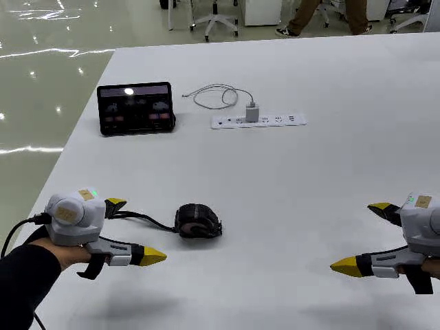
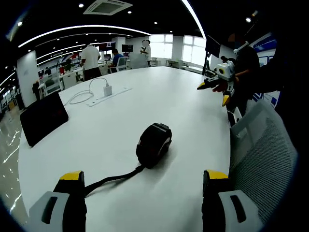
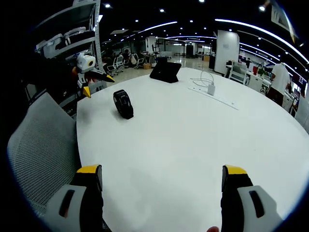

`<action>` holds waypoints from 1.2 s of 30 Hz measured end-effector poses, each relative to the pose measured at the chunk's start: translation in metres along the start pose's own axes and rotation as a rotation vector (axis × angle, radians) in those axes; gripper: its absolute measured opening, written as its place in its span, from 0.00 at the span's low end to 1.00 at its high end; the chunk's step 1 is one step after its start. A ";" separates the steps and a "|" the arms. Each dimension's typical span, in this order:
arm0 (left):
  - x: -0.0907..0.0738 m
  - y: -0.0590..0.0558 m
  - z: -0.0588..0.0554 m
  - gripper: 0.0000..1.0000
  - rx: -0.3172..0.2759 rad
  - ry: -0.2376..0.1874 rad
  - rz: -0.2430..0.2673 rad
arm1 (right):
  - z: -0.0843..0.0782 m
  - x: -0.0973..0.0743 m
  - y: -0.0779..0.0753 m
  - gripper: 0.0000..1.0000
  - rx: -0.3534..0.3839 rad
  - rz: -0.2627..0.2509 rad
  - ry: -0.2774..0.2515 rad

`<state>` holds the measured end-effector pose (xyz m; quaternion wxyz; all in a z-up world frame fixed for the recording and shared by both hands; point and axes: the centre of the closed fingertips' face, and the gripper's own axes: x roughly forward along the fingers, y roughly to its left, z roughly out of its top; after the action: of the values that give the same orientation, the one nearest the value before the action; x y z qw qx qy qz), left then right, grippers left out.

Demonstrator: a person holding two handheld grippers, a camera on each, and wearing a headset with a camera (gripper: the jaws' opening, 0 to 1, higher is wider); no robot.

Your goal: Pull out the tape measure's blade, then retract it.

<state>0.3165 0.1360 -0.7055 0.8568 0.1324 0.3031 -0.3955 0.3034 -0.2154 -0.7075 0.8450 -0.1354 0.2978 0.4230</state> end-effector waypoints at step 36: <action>0.072 -0.033 0.022 0.73 0.293 0.197 -0.283 | 0.050 0.092 0.024 1.00 -0.175 0.195 0.044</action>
<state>0.3368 0.0614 -0.7325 0.7307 0.2498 0.3401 -0.5366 0.3464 -0.1183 -0.7245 0.7782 -0.1882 0.2901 0.5243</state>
